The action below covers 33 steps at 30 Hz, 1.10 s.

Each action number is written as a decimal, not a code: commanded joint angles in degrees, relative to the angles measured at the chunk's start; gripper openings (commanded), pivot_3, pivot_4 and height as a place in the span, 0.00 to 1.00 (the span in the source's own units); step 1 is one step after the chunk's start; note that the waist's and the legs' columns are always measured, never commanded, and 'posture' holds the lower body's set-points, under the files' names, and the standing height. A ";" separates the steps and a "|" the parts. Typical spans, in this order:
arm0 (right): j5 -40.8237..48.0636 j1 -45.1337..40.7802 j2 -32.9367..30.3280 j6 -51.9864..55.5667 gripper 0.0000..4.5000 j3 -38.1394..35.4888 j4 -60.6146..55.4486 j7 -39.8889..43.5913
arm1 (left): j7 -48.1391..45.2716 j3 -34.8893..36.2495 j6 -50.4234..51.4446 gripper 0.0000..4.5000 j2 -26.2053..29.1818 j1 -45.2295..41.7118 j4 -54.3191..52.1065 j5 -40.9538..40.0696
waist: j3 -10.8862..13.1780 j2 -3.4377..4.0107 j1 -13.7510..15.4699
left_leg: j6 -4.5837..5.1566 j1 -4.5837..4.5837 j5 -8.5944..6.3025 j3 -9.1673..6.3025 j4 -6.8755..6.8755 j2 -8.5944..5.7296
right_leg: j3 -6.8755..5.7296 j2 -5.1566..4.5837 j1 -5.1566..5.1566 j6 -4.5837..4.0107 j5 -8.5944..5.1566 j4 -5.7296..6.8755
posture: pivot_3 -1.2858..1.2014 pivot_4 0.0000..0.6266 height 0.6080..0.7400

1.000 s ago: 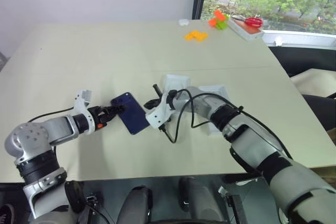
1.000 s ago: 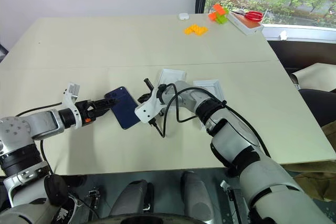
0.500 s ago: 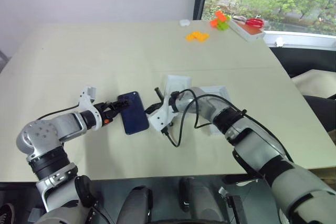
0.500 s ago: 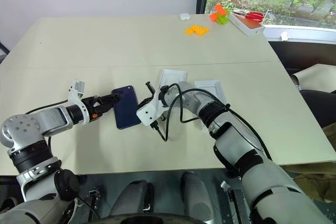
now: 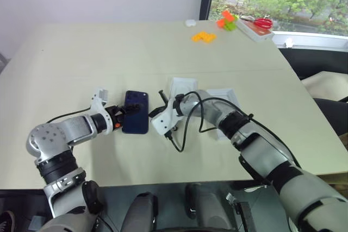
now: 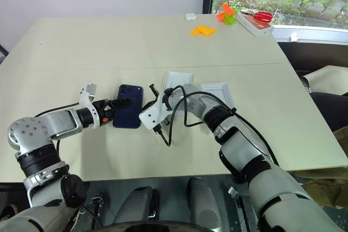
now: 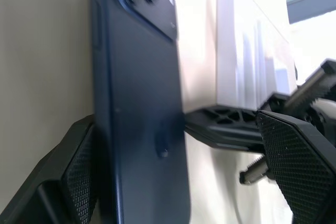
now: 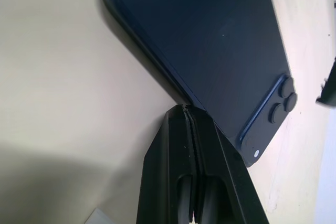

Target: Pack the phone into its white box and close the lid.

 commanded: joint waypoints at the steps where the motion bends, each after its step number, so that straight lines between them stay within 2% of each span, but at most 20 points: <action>1: -0.01 -0.48 0.75 -0.18 0.01 -0.31 -1.29 -1.32 | 0.84 -0.90 0.47 1.00 0.72 -0.58 -0.05 -2.04 | 0.02 -0.01 -0.04 | 0.00 -0.01 0.00 0.00 0.00 0.00 | 0.00 0.01 -0.01 0.00 0.00 0.00 | 0.52 0.24 1.00; 7: -0.07 -0.56 0.35 -0.42 0.01 -0.47 -1.15 -1.56 | 1.40 0.02 0.47 1.00 0.81 0.79 -0.17 -0.36 | 0.02 -0.01 -0.10 | -0.01 0.00 0.00 0.03 -0.05 0.01 | 0.00 0.04 -0.04 0.00 0.00 0.00 | 0.52 0.24 1.00; 8: -0.09 -0.48 0.24 -0.46 0.00 -0.45 -1.20 -1.55 | 1.51 0.44 0.47 0.94 0.67 0.81 -0.04 -0.21 | 0.02 -0.01 -0.11 | -0.01 0.00 0.00 0.03 -0.05 0.01 | -0.01 0.04 -0.04 0.00 0.00 0.00 | 0.52 0.24 1.00; 10: -0.20 -0.28 0.03 -0.56 0.00 -0.34 -1.38 -1.47 | 1.25 0.90 0.47 0.83 0.64 0.88 0.16 -0.14 | 0.02 -0.01 -0.14 | -0.01 0.00 0.00 0.04 -0.07 0.01 | 0.00 0.04 -0.05 0.00 0.00 -0.01 | 0.52 0.24 1.00; 17: -0.02 -0.48 -0.25 -0.64 0.00 -0.59 -1.43 -1.62 | 0.72 2.44 0.47 0.07 0.41 1.86 0.77 -0.53 | 0.02 -0.05 -0.02 | -0.02 -0.04 0.01 0.04 -0.19 0.01 | 0.00 0.03 -0.12 0.00 0.00 -0.06 | 0.52 0.24 1.00; 18: 0.03 -0.52 -0.37 -0.70 0.00 -0.64 -1.42 -1.62 | 0.86 3.00 0.47 0.01 0.19 1.98 1.01 -0.61 | 0.03 -0.04 -0.07 | -0.03 -0.02 0.02 0.04 -0.20 0.01 | -0.01 0.03 -0.11 -0.01 0.00 -0.07 | 0.52 0.24 1.00; 23: 2.23 -0.01 -0.77 -0.61 0.00 -1.91 -2.38 -0.37 | 0.67 5.89 0.47 0.01 -0.60 1.98 2.50 -1.56 | 0.04 -0.05 -0.05 | -0.19 0.03 0.12 0.05 -0.50 0.02 | 0.01 0.06 -0.17 -0.01 0.00 -0.18 | 0.52 0.24 1.00; 27: 11.06 3.14 -2.07 2.89 0.00 -6.27 -8.28 6.75 | -0.52 6.61 0.47 0.01 1.17 1.83 3.57 -4.91 | 0.04 -0.05 -0.05 | -0.20 -0.05 0.13 0.00 -0.60 0.07 | 0.00 0.06 -0.17 -0.02 0.00 -0.38 | 0.52 0.24 1.00; 30: 21.35 6.22 -2.34 12.76 0.00 -11.19 -15.47 15.14 | -1.56 9.32 0.47 0.01 2.93 1.11 6.21 -8.37 | 0.07 -0.05 -0.08 | -0.16 -0.11 0.10 0.01 -0.65 0.11 | -0.01 0.04 -0.18 -0.02 0.02 -0.53 | 0.52 0.24 1.00; 32: 29.97 10.11 -1.23 25.32 0.12 -14.63 -26.89 19.14 | -2.74 10.29 0.47 0.00 4.40 0.92 7.82 -9.94 | 0.07 -0.04 0.07 | -0.12 -0.19 0.08 -0.01 -0.70 0.14 | -0.04 0.03 -0.24 -0.04 0.03 -0.61 | 0.52 0.24 1.00; 33: 30.59 14.42 0.19 31.65 0.19 -13.87 -35.92 18.31 | -3.32 10.79 0.47 0.00 5.00 0.65 8.85 -11.24 | 0.07 -0.04 0.11 | -0.10 -0.25 0.06 -0.06 -0.71 0.15 | -0.06 0.01 -0.28 -0.04 0.03 -0.62 | 0.52 0.24 1.00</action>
